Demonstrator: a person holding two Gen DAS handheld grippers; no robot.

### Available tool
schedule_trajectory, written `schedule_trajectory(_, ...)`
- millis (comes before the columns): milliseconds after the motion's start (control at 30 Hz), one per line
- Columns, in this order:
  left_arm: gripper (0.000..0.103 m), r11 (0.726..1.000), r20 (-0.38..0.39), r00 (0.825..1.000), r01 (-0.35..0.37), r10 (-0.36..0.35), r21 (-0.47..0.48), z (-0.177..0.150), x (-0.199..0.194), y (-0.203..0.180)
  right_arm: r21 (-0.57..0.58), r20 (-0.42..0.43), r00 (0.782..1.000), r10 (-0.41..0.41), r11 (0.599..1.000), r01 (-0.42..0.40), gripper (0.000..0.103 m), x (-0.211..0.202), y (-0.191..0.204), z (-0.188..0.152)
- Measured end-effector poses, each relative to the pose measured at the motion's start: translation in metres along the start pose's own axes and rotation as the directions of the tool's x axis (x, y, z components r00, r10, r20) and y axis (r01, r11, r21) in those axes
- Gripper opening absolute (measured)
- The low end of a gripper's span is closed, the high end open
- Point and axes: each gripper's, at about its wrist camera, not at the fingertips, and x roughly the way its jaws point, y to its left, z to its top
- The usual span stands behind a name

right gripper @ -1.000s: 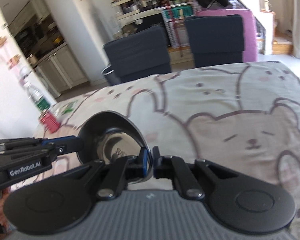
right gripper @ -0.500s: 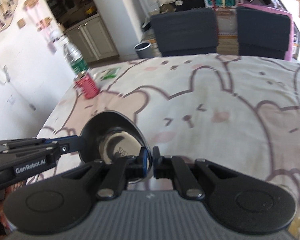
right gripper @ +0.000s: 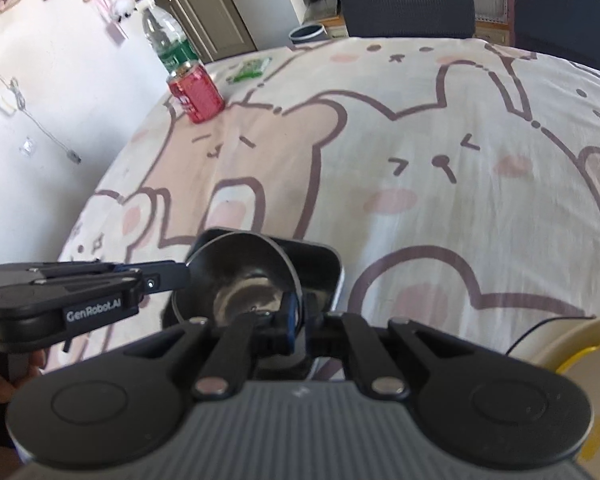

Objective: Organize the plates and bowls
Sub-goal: 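Lift the round steel bowl with both tools and carry it to the steel tray, then lower the round steel bowl with both tools into the steel tray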

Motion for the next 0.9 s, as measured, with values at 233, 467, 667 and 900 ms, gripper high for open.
schedule_trajectory(233, 0.0, 1.0, -0.003, 1.0, -0.016, 0.016, 0.007, 0.004, 0.008, 0.002, 0.0, -0.029, 1.0, 0.0, 1.0, 0.0, 0.004, 0.015, 0.003, 0.0)
schedule_trajectory(467, 0.0, 1.0, -0.005, 1.0, -0.012, 0.012, 0.015, 0.004, 0.011, 0.003, -0.006, -0.055, 0.999, -0.001, 1.0, 0.001, 0.005, 0.025, 0.006, 0.001)
schedule_trajectory(667, 0.0, 1.0, 0.009, 1.0, 0.008, -0.008, 0.014, 0.004, 0.007, 0.003, -0.002, -0.065, 0.998, -0.012, 1.0, 0.012, 0.005, 0.027, 0.006, 0.0)
schedule_trajectory(900, 0.003, 1.0, 0.033, 0.999, 0.009, -0.01, 0.013, 0.003, 0.0, 0.004, 0.038, -0.065, 0.998, 0.013, 0.999, -0.01, 0.007, 0.023, 0.0, -0.001)
